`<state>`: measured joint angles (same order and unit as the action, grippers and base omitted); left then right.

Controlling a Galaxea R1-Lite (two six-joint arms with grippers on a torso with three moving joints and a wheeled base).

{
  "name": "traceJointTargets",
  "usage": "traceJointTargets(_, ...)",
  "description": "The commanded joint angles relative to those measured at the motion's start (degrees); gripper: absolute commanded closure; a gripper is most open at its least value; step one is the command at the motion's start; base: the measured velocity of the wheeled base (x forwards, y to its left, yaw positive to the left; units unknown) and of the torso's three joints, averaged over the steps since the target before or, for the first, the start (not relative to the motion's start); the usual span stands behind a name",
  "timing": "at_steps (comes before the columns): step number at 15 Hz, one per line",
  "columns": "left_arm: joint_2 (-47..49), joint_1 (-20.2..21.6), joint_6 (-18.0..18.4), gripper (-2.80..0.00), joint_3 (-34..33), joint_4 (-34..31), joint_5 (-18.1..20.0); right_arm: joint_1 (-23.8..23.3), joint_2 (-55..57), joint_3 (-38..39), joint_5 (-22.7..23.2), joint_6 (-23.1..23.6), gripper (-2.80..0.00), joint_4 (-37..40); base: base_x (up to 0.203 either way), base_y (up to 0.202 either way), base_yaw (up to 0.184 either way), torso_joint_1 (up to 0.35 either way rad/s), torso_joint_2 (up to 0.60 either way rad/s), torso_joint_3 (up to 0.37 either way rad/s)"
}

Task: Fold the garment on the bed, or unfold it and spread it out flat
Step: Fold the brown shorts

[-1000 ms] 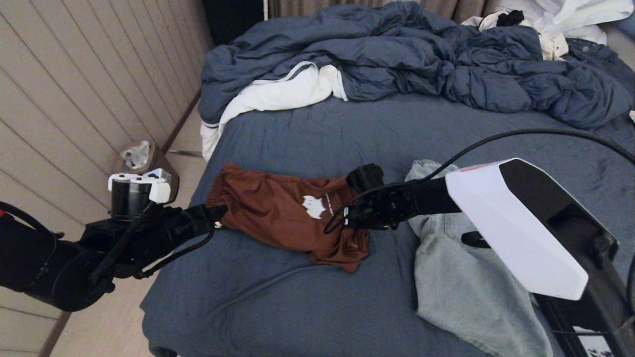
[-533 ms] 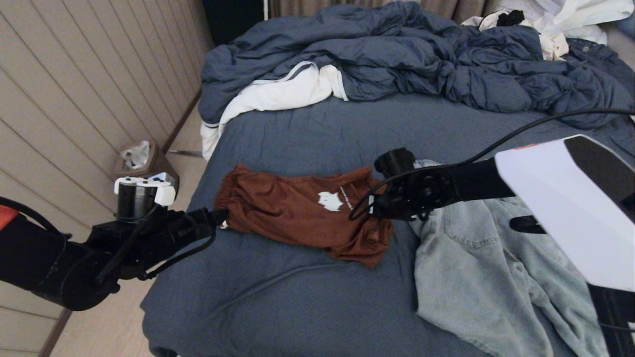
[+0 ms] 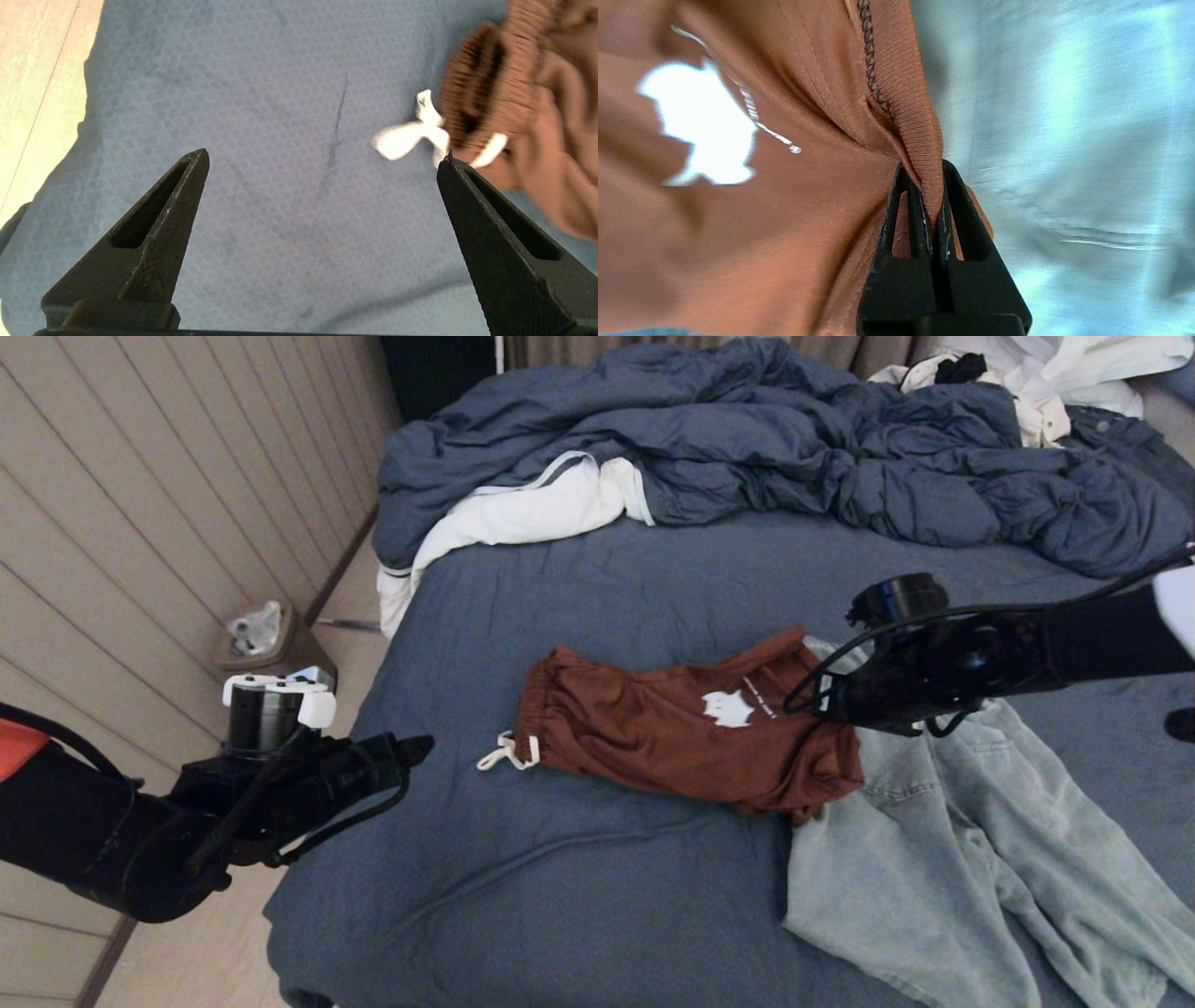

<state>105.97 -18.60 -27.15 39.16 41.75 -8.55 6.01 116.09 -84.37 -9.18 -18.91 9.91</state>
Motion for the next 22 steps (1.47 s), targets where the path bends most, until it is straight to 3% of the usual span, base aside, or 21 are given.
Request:
traceJointTargets(1, -0.33, -0.03, -0.19, -2.80, -0.13, 0.26, -0.07, 0.12, -3.16, -1.22, 0.34, 0.18, 0.00, 0.02, 0.000, 0.000, 0.000, 0.000, 0.00, 0.000)
traceJointTargets(2, -0.42, -0.12, -0.19, -2.80, -0.13, 0.26, -0.07, 0.98, -3.15, -1.89, 0.38, 0.11, 0.00, 0.13, 0.000, 0.000, 0.000, 0.000, 0.00, 0.000)
traceJointTargets(5, -1.38, -0.12, -0.19, -2.80, -0.30, 0.26, -0.07, 11.22, -2.25, -6.49, 0.50, -0.21, 0.00, 0.22, 0.000, 0.000, 0.000, 0.000, 0.00, 0.000)
traceJointTargets(9, -2.96, -0.06, -0.10, -2.80, -0.40, 0.17, -0.07, 23.44, 6.04, -17.23, 0.16, -0.33, 0.00, 0.37, 0.000, 0.000, 0.000, 0.000, 0.00, 0.000)
traceJointTargets(12, -2.79, -0.12, -0.10, -2.80, -0.40, 0.17, -0.07, 29.71, 12.51, -24.59, -0.03, -0.27, 0.00, 1.26, 0.000, 0.000, 0.000, 0.000, 0.00, 0.000)
traceJointTargets(16, -3.23, -0.12, -0.10, -2.80, -0.48, 0.17, 0.02, 34.06, 17.42, -28.04, -0.30, -0.17, 0.00, 2.67, 0.000, 0.000, 0.000, 0.000, 0.00, 0.000)
traceJointTargets(22, -3.14, -0.12, -0.10, -2.80, -0.57, 0.17, 0.02, 33.98, 17.85, -28.04, -0.40, -0.18, 0.00, -0.88, 0.000, 0.000, 0.000, 0.000, 0.00, 0.000)
